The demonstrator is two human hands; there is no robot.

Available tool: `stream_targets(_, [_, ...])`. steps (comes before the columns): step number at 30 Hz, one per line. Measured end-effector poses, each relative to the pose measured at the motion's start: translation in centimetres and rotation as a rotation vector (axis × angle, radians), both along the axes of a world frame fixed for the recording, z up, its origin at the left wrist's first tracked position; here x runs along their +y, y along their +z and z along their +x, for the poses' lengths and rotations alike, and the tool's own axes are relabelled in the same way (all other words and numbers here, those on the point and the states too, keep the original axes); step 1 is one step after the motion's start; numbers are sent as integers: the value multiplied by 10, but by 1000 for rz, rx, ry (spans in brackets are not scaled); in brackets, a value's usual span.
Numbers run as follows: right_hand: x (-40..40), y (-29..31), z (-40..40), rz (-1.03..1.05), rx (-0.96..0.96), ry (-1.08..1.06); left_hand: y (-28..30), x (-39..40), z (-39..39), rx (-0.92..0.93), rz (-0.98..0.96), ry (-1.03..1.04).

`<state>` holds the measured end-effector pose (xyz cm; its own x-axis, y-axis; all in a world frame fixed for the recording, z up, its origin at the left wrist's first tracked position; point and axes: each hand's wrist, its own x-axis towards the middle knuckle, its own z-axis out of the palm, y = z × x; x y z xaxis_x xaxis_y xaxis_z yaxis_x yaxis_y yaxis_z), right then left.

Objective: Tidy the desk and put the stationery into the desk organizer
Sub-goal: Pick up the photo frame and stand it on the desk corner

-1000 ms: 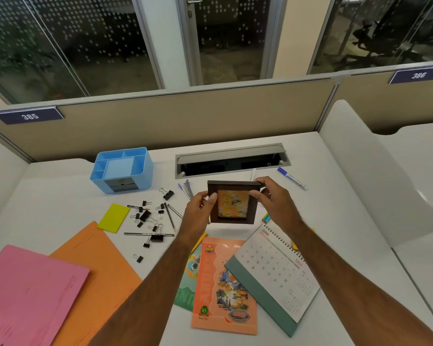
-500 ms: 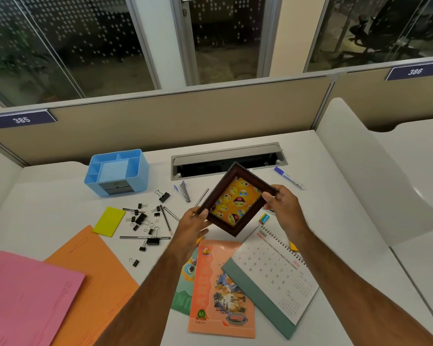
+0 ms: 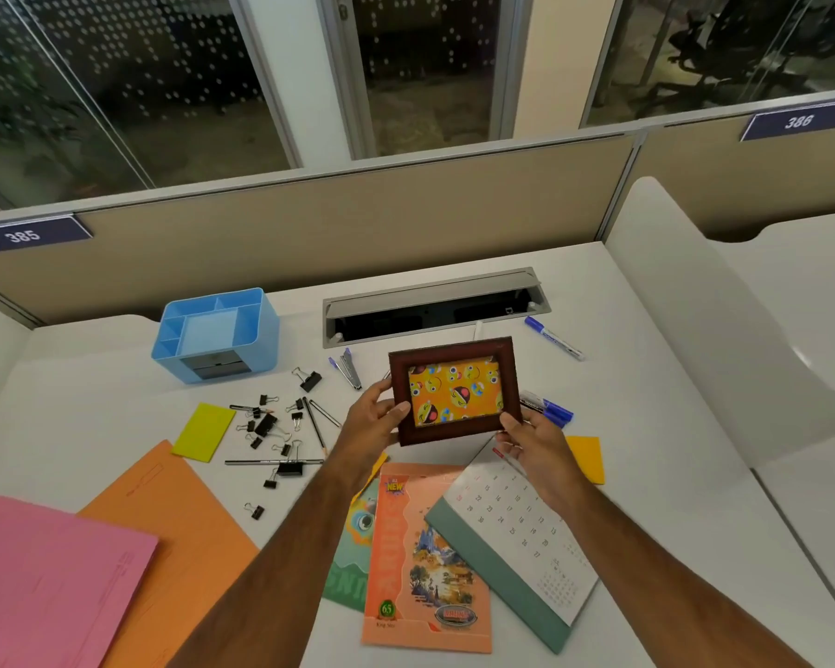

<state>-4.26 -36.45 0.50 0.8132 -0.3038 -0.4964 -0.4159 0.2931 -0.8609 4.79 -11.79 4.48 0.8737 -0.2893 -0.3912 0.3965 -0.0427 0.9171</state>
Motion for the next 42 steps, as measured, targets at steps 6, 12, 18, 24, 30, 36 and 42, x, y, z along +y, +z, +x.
stream_targets(6, [-24,11,14,-274,-6,161,32,-4,32,-263,209,-123])
stream_targets(12, [-52,31,50,-524,-181,162,52,-16,68,-426,480,-364])
stream_targets(18, [-59,47,80,-750,-182,462,75,-53,90,-522,546,-551])
stream_targets(24, [-75,45,87,-604,-149,368,85,-94,112,-567,534,-576])
stream_targets(30, [-110,35,90,-478,-171,194,71,-135,129,-567,414,-273])
stream_targets(36, [-164,30,108,-412,-182,-29,33,-178,133,-438,346,-325])
stream_targets(42, [-215,37,137,-412,-207,-127,32,-243,151,-376,193,-328])
